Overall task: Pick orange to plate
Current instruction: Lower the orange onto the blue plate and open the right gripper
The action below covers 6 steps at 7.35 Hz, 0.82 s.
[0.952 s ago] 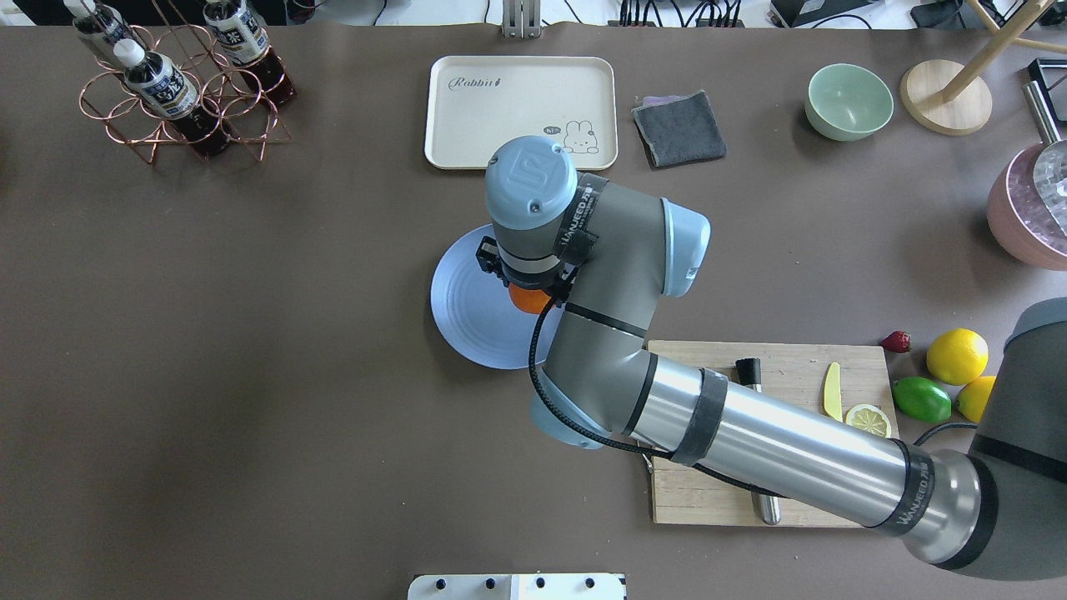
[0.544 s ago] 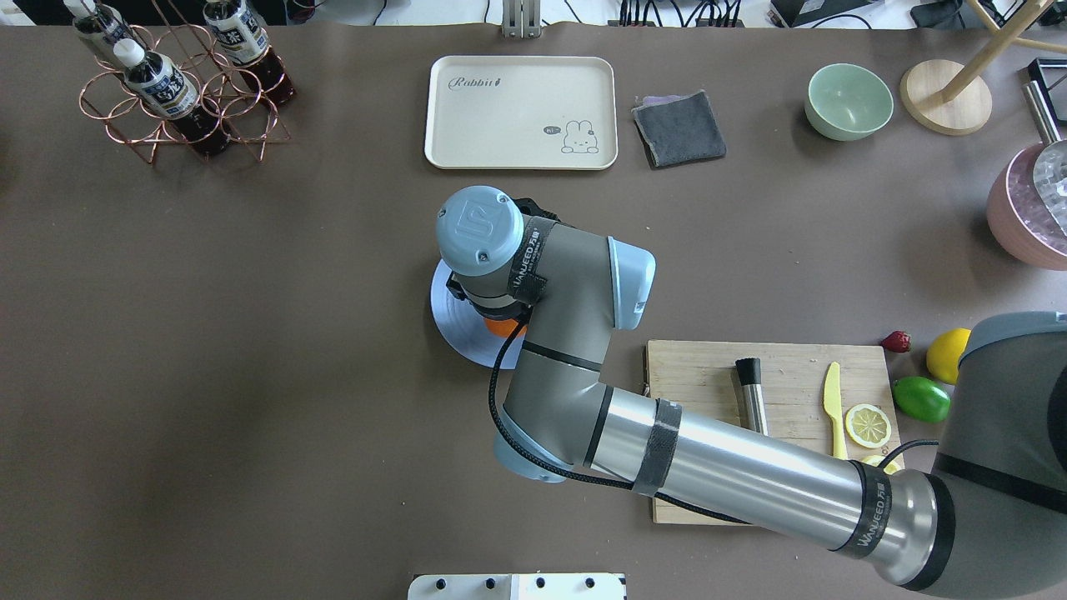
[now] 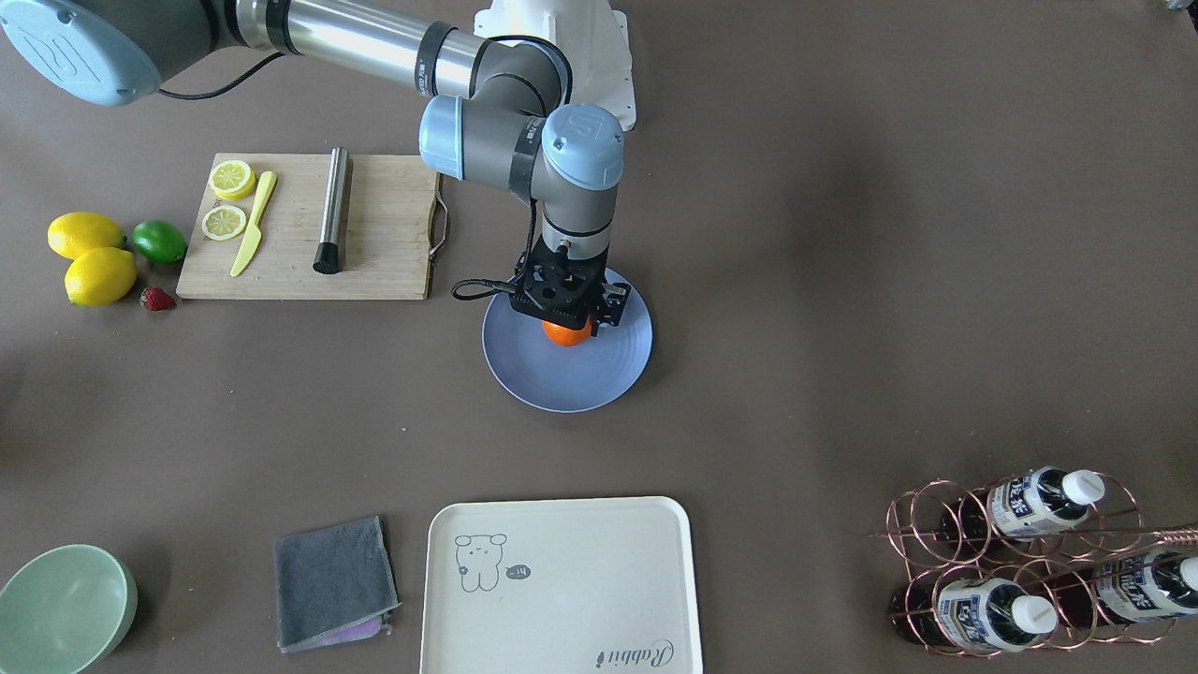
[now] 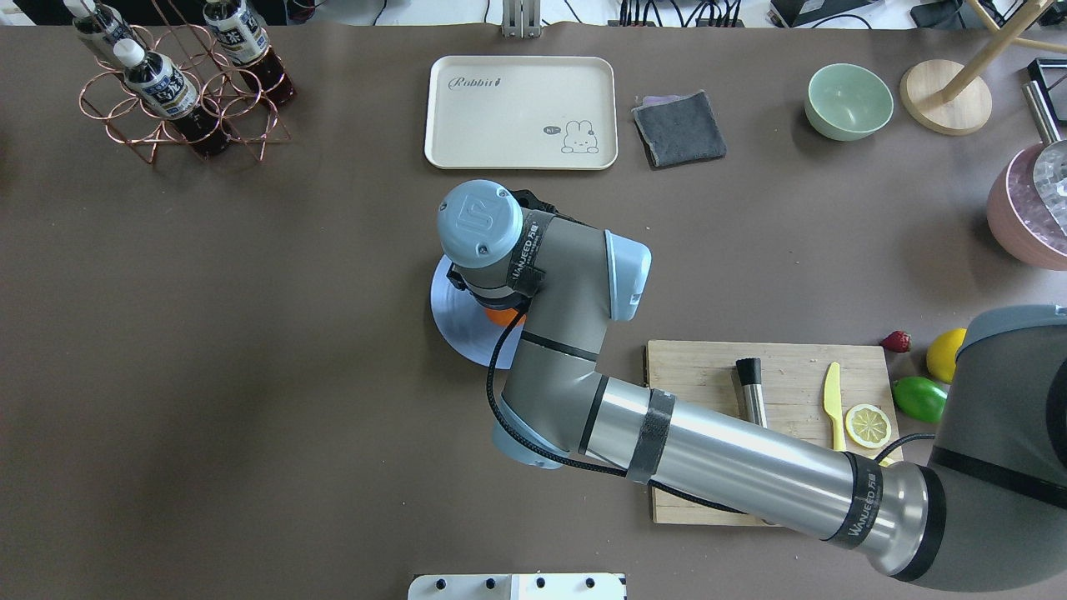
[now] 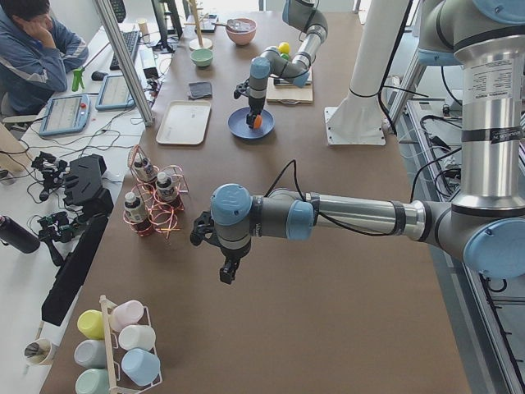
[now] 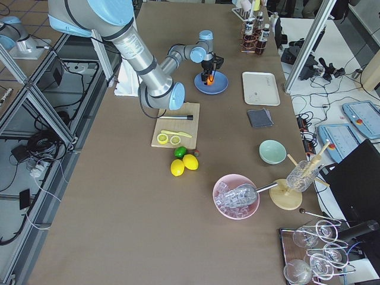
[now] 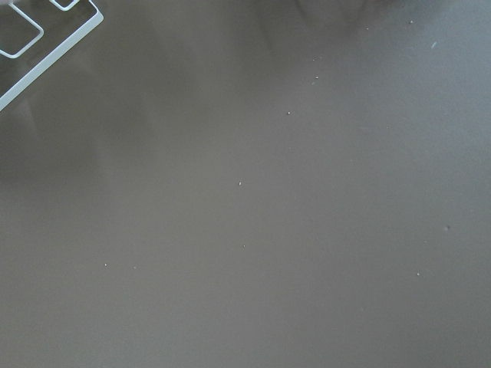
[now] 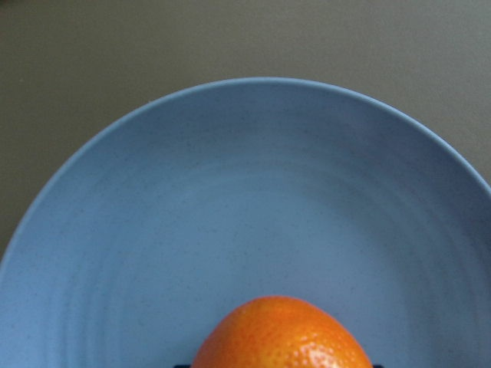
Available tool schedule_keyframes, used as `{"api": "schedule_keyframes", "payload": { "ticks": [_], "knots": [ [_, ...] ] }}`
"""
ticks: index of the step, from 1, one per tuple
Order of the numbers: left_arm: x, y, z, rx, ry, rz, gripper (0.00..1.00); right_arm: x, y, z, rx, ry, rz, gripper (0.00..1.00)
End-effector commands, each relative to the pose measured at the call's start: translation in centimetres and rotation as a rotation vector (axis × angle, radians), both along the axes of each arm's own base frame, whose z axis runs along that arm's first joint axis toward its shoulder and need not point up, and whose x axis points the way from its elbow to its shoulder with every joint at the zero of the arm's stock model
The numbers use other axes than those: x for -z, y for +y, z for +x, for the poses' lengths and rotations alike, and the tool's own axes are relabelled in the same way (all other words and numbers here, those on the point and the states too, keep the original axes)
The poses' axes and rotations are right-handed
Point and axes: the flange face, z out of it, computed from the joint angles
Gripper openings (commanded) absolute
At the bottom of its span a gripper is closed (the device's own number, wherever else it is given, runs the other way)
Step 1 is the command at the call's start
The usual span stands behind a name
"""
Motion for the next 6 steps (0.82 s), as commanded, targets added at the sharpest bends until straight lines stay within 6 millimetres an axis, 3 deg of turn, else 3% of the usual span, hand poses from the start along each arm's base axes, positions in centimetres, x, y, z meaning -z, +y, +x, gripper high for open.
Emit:
{"api": "schedule_keyframes", "payload": {
  "ticks": [1,2,3,4,5,6],
  "knots": [
    [-0.3,0.3,0.0,0.000,0.000,-0.007,0.99,-0.4,-0.4,-0.1,0.017,0.014,0.024,0.13],
    [-0.4,0.3,0.0,0.000,0.000,-0.009,0.99,-0.2,-0.5,0.1,0.049,0.019,0.055,0.99],
    [-0.8,0.8,0.0,0.000,0.000,-0.018,0.99,0.3,-1.2,0.8,0.055,0.014,0.074,1.00],
    [-1.0,0.9,0.0,0.000,0.000,-0.021,0.99,1.5,-3.9,3.9,0.031,-0.015,0.071,1.00],
    [-1.3,1.1,0.0,0.000,0.000,-0.030,0.99,1.3,-8.2,8.9,0.048,-0.023,0.044,1.00],
    [-2.2,1.7,0.0,0.000,0.000,-0.050,0.99,-0.2,-11.8,15.9,0.102,0.016,0.044,1.00]
  ]
}}
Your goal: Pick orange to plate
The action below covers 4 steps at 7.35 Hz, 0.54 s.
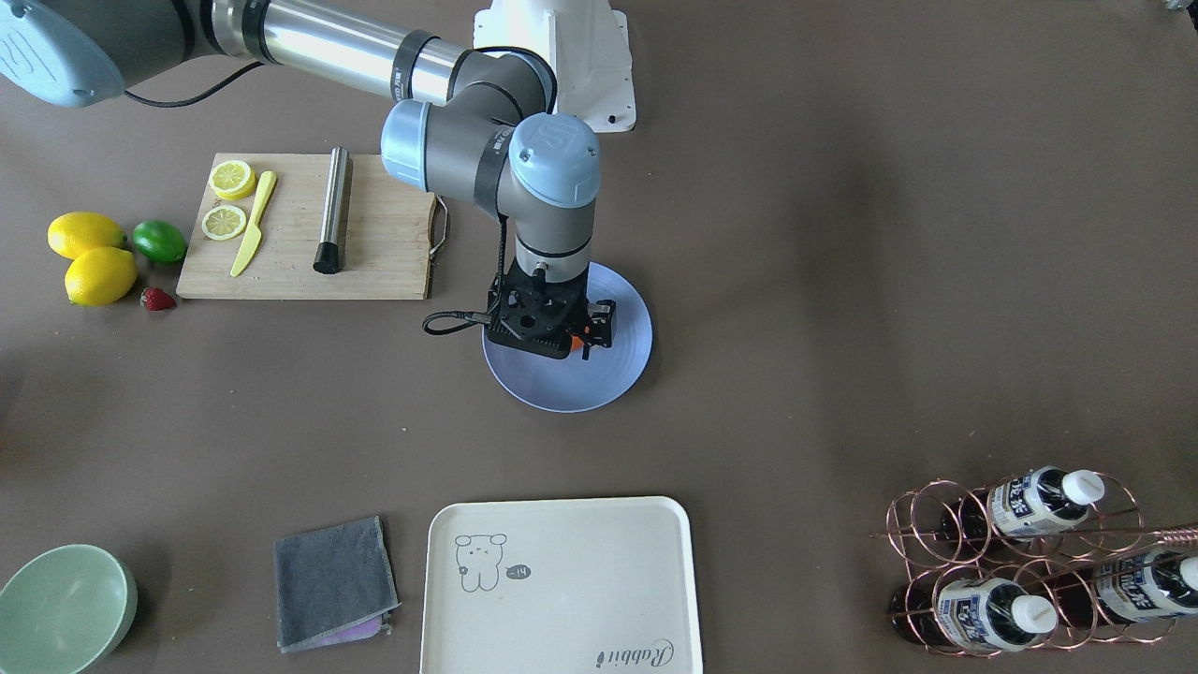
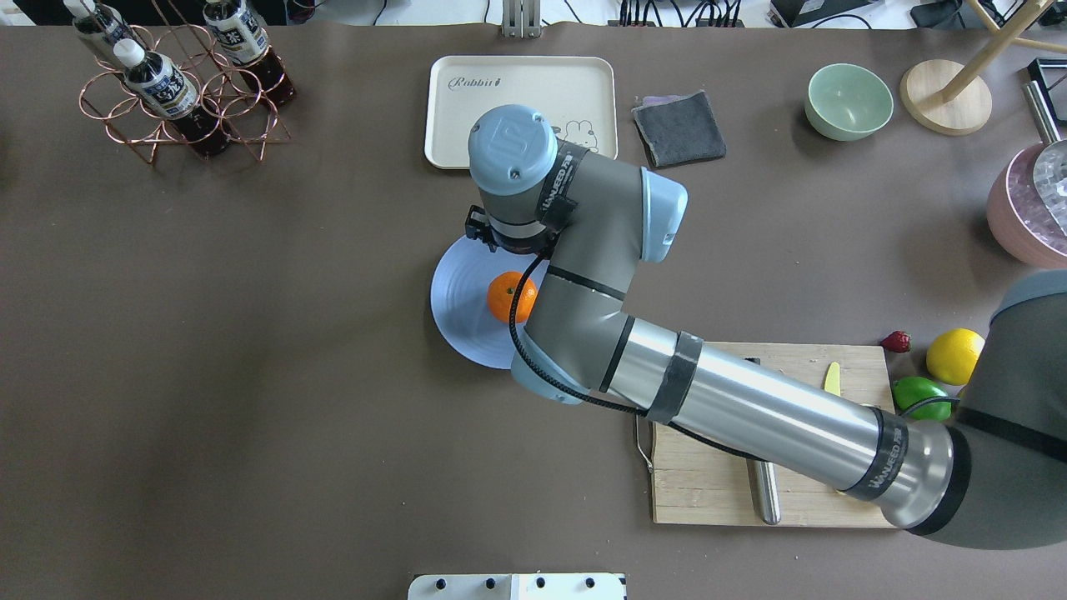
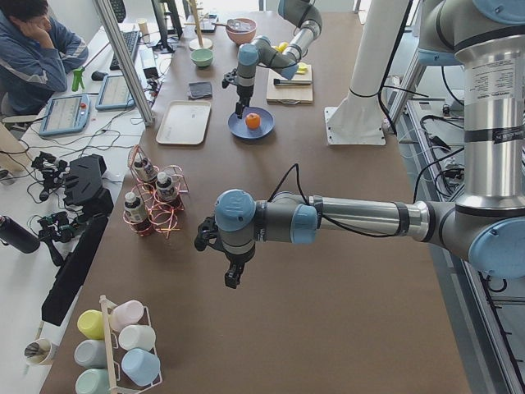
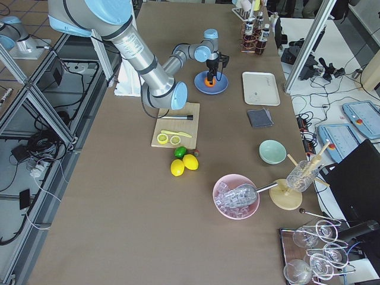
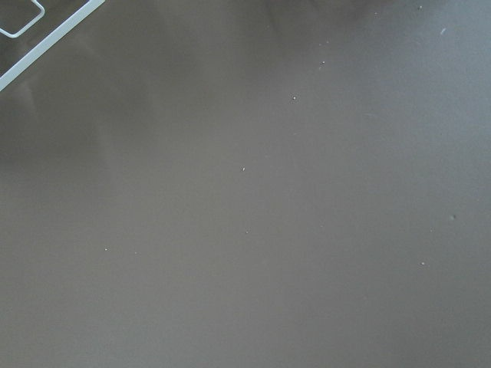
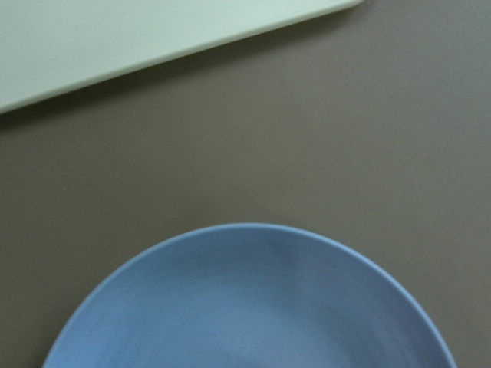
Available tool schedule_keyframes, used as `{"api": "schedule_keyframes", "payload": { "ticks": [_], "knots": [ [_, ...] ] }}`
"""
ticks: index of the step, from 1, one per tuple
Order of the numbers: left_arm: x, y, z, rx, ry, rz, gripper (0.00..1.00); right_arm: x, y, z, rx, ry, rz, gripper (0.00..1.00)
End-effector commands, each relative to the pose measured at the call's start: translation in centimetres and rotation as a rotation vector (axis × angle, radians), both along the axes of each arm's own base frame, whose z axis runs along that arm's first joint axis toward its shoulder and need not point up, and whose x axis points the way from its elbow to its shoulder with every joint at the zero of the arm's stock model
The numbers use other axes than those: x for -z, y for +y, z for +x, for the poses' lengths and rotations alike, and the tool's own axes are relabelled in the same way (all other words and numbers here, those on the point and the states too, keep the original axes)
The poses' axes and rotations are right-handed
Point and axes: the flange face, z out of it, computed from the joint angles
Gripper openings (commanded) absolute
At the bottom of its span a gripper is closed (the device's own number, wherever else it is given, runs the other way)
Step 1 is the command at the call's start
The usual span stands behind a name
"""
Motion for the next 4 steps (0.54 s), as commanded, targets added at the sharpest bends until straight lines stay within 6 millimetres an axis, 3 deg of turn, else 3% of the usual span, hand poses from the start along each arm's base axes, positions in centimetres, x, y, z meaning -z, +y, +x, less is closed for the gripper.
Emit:
{"api": "schedule_keyframes", "payload": {
  "ticks": [1,3,4],
  "knots": [
    [-1.4,1.3,-0.1,0.002,-0.001,-0.033,0.99,-5.2,-6.1,16.0,0.116,0.058,0.041,1.00],
    [-1.8,1.7,-0.1,0.002,-0.001,-0.044,0.99,-16.1,-6.5,31.9,0.272,0.079,0.162,1.00],
    [-1.9,1.7,-0.1,0.003,-0.004,-0.047,0.99,-21.6,-6.3,38.4,0.333,0.075,0.182,1.00]
  ]
}}
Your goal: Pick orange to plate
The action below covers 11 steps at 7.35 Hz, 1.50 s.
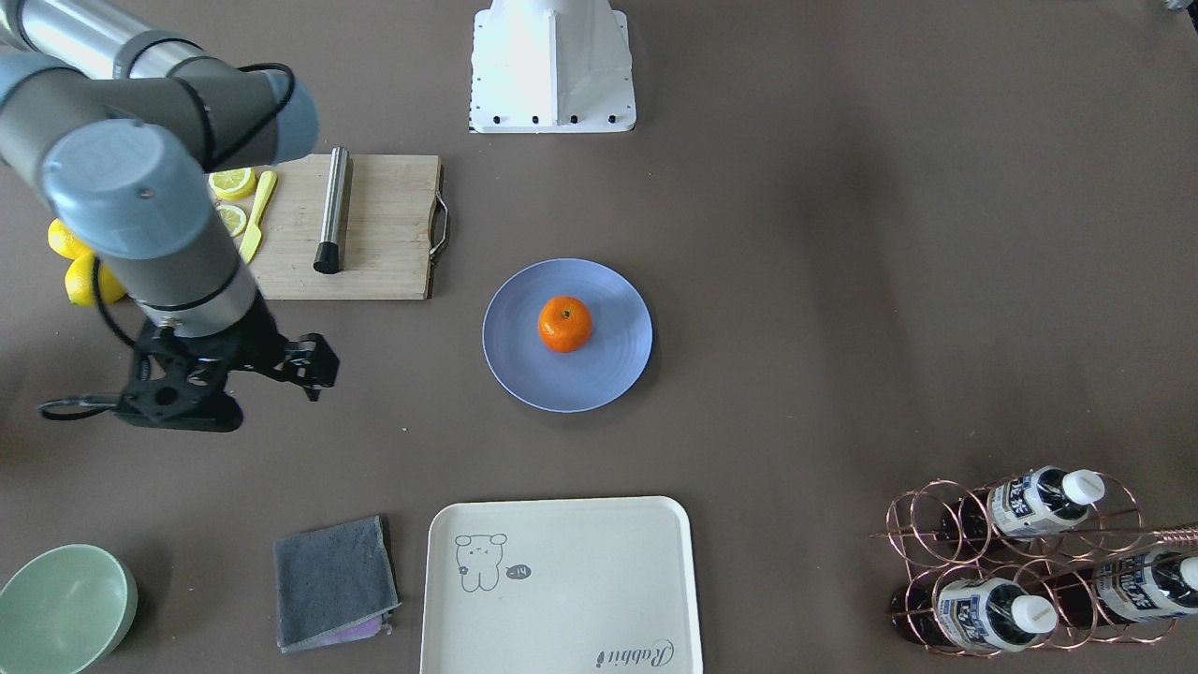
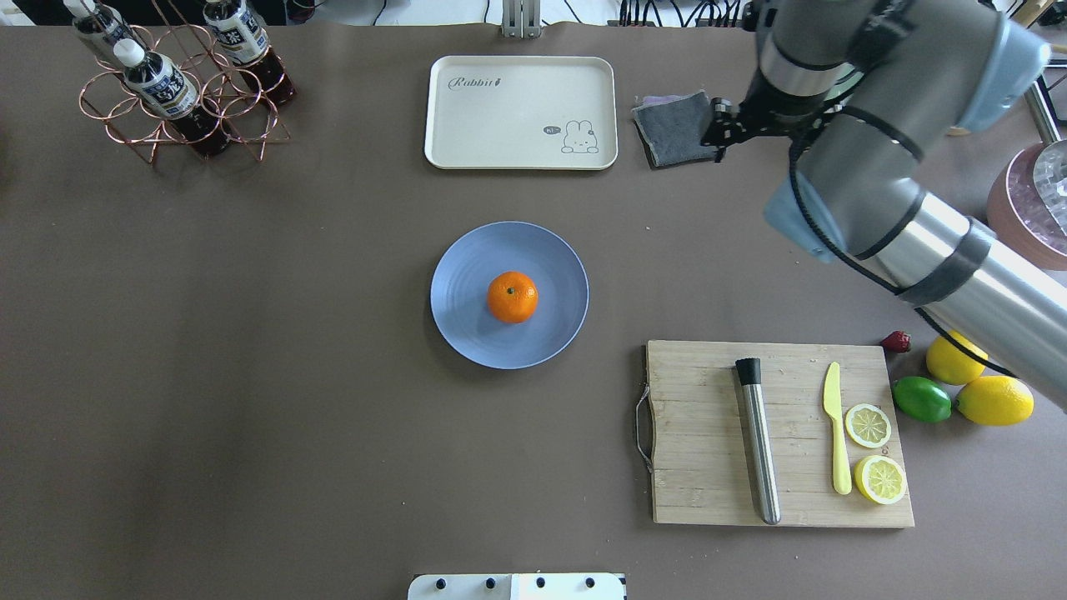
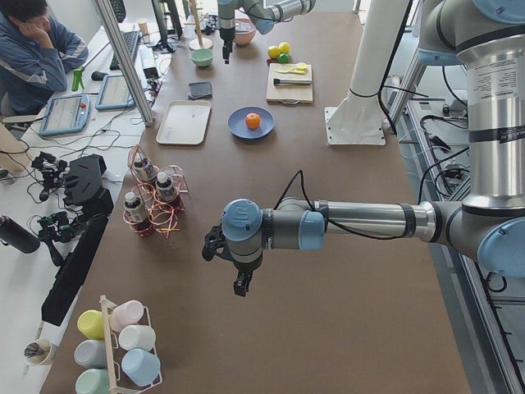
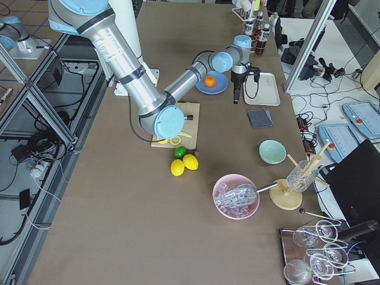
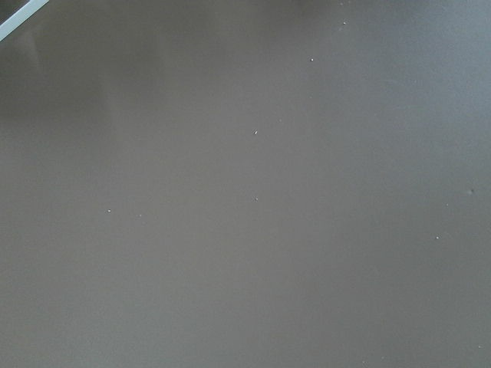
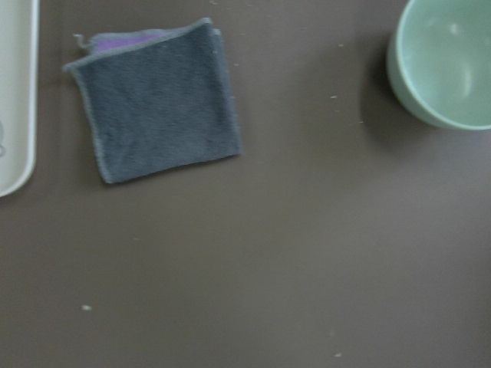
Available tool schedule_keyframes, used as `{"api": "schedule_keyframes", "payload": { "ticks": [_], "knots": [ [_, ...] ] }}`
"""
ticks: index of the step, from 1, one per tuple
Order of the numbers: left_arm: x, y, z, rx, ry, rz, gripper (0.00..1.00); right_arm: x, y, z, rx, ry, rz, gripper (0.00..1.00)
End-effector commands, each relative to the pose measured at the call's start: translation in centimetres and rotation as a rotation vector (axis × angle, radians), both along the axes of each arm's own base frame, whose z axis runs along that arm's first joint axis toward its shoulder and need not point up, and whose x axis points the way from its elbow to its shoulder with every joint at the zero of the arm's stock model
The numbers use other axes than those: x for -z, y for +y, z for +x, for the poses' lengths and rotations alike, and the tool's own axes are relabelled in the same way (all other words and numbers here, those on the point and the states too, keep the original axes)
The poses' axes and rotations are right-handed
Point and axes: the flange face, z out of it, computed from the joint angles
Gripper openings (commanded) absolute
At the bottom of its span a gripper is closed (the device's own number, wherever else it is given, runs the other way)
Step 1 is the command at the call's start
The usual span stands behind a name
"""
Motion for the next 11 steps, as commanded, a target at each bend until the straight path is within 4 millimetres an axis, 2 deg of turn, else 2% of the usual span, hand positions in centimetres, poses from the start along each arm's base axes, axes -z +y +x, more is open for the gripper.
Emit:
{"api": "schedule_keyframes", "payload": {
  "ticks": [1,2,3,4,6,7,8,11],
  "knots": [
    [-0.1,0.0,0.0,0.001,-0.002,-0.004,0.99,-12.2,1.4,16.2,0.166,-0.014,0.072,1.00],
    [0.0,0.0,0.0,0.001,-0.001,-0.002,0.99,-17.5,3.1,22.7,0.228,-0.018,0.105,1.00],
    [0.0,0.0,0.0,0.001,-0.001,-0.001,0.99,-21.9,5.5,27.9,0.255,-0.006,0.116,1.00],
    [0.1,-0.1,0.0,0.001,-0.001,0.001,0.99,-25.7,7.8,31.8,0.266,-0.002,0.107,1.00],
    [0.1,-0.1,0.0,0.001,-0.002,0.001,0.99,-31.5,13.1,37.2,0.269,-0.026,0.087,1.00],
    [0.1,-0.1,0.0,0.001,-0.002,0.001,0.99,-33.1,14.9,38.3,0.237,-0.028,0.050,1.00],
    [0.1,-0.2,0.0,0.001,-0.004,0.003,0.99,-33.8,15.6,38.5,0.229,-0.026,0.031,1.00],
    [0.0,-0.4,-0.1,0.003,-0.010,0.000,0.99,-34.6,15.7,38.5,0.228,-0.029,0.013,1.00]
  ]
}}
